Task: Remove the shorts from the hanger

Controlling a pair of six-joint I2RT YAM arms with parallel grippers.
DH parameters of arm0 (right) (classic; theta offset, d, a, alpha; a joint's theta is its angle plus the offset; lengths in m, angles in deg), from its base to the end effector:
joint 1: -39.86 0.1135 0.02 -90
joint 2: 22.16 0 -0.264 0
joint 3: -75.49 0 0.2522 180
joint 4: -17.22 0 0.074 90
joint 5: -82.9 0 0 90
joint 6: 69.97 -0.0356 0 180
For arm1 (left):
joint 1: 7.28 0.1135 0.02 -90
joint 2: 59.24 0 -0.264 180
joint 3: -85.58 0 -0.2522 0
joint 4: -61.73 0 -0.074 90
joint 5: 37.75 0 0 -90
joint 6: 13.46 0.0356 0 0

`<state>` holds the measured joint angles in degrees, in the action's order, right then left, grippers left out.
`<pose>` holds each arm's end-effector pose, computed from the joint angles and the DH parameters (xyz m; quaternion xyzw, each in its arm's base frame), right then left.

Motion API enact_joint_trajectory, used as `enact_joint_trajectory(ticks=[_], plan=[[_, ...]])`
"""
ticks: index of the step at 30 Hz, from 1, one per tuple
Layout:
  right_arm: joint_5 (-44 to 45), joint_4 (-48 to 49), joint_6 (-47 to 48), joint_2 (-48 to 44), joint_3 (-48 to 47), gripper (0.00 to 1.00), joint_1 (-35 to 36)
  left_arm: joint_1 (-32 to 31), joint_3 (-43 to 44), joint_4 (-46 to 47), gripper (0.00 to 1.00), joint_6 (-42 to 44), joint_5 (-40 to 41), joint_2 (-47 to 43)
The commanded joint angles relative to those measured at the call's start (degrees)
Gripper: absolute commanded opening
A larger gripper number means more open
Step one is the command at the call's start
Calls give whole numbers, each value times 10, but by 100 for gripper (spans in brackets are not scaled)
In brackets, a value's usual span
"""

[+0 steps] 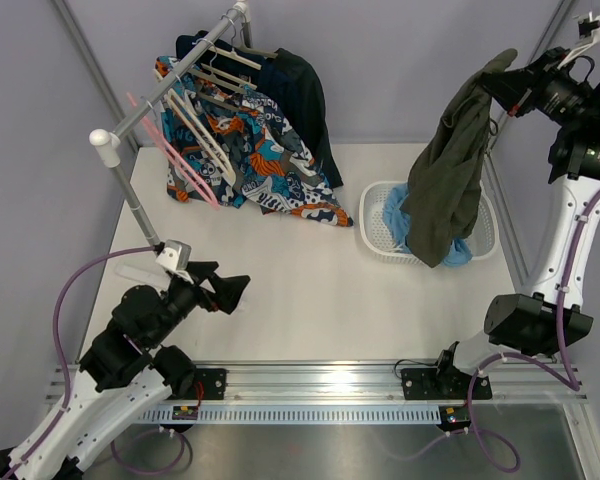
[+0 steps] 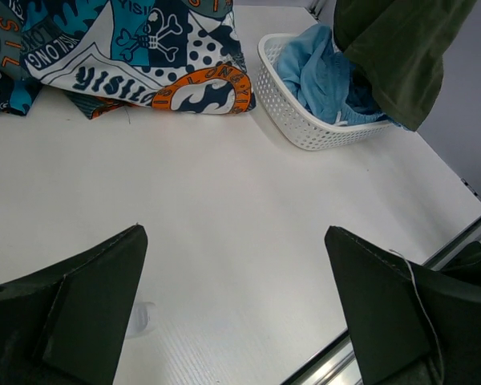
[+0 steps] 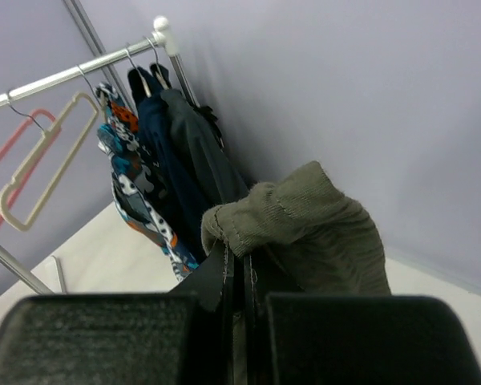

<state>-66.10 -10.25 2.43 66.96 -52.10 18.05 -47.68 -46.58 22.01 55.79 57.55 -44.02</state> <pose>0.2936 -0.0846 0.5520 -0.1710 0.6493 0.2883 0.6826 0.0678 -0.0534 0.3052 0.0976 0.7430 -0.3065 0.5869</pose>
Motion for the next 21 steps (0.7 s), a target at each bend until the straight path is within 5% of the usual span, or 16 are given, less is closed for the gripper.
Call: enact_joint_trajectory(ticks=[1,9,15,21], plan=[[6,-15,50,-22,51,0,-6,0,2,34,99,9,-1,1],[16,-163,278,-91,320,0,-5,0,-10,44,99,12,6,-6],[84,-276,451,-43,456,0,-2,0,-8,66,99,25,-6,22],[257,-235,444,40,490,0,59,0,-3,91,99,30,-21,51]])
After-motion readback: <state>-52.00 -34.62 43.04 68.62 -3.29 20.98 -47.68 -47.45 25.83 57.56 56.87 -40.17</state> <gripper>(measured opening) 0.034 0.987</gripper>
